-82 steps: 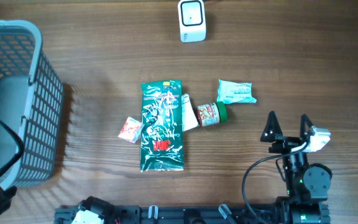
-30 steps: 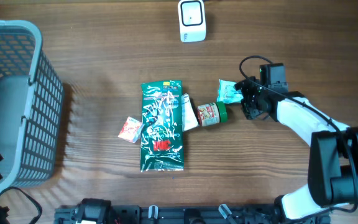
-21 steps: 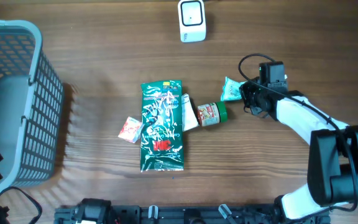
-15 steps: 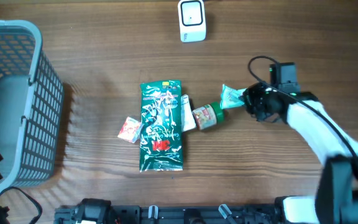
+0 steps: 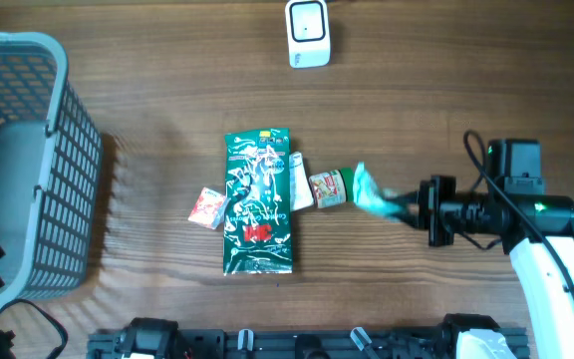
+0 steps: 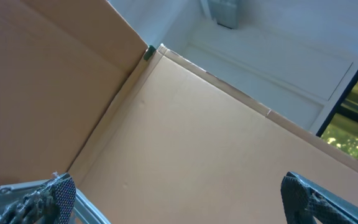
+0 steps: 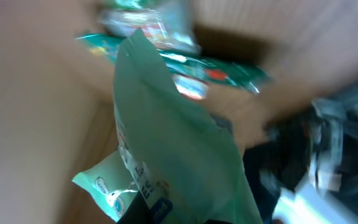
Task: Scan the item barcode
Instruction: 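Reach the right gripper to the mint wipes pack and grasp it, then hold the wipes pack up under the white scanner, then carry the wipes pack right and drop it at the table edge, then move the right gripper to the green-lidded jar and grasp it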
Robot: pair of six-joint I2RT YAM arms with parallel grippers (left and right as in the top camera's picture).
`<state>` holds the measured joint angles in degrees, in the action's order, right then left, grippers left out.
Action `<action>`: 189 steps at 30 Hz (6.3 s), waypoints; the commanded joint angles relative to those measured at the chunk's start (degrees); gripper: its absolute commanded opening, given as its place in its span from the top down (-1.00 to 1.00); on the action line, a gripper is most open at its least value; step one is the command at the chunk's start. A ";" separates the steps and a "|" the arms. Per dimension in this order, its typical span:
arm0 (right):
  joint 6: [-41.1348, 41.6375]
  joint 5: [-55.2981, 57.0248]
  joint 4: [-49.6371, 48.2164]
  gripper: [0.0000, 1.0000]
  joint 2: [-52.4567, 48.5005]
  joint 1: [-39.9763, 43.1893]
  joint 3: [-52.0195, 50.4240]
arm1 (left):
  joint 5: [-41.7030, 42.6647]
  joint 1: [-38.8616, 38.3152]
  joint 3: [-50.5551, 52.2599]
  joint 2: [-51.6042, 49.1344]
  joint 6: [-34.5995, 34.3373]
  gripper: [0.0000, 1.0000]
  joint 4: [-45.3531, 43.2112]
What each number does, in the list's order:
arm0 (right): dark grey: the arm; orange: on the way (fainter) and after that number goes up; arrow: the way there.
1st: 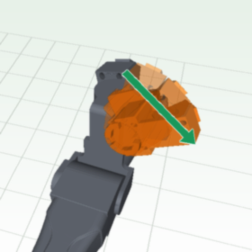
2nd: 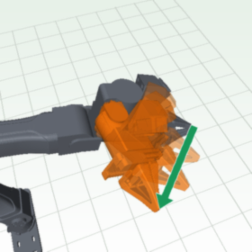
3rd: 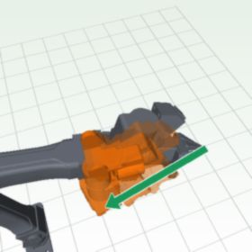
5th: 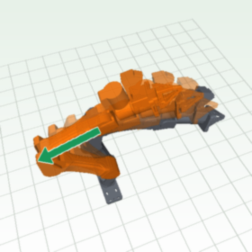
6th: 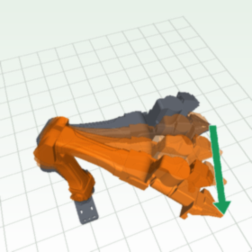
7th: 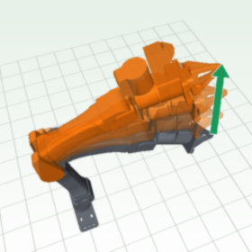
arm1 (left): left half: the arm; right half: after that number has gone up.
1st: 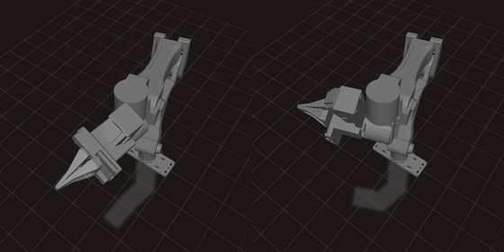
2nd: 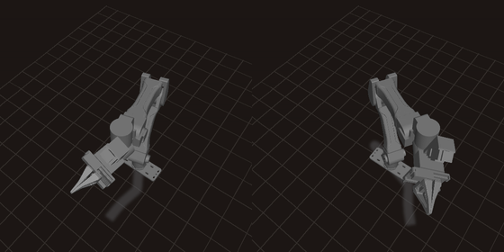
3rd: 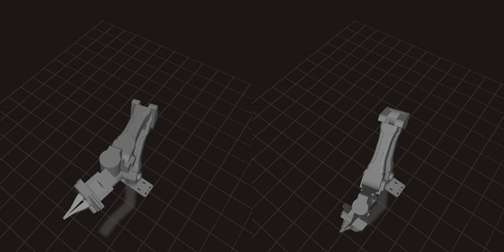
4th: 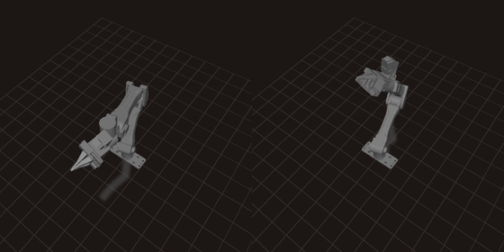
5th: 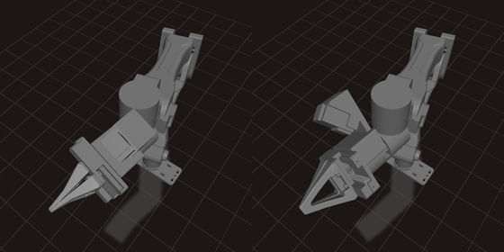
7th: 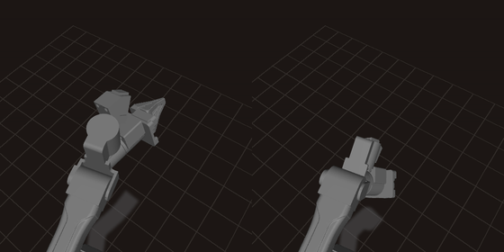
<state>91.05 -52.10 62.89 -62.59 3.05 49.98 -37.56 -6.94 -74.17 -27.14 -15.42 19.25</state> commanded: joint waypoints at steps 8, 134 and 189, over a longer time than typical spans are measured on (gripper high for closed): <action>8.24 -8.28 6.67 0.91 -9.92 -1.55 -0.20 | 0.70 0.35 0.37 0.17 -0.55 -1.00 0.35; -24.96 34.16 10.56 -0.99 -22.60 -10.27 31.93 | 22.12 0.31 30.82 22.38 -13.33 -1.00 15.30; -13.60 55.78 -13.33 -0.06 -45.99 -23.45 23.30 | 22.12 0.31 32.35 22.38 -13.38 -1.00 32.96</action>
<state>85.71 -2.39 48.90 -109.21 -22.11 70.37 -16.34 -6.94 -41.93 -4.97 -28.42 51.44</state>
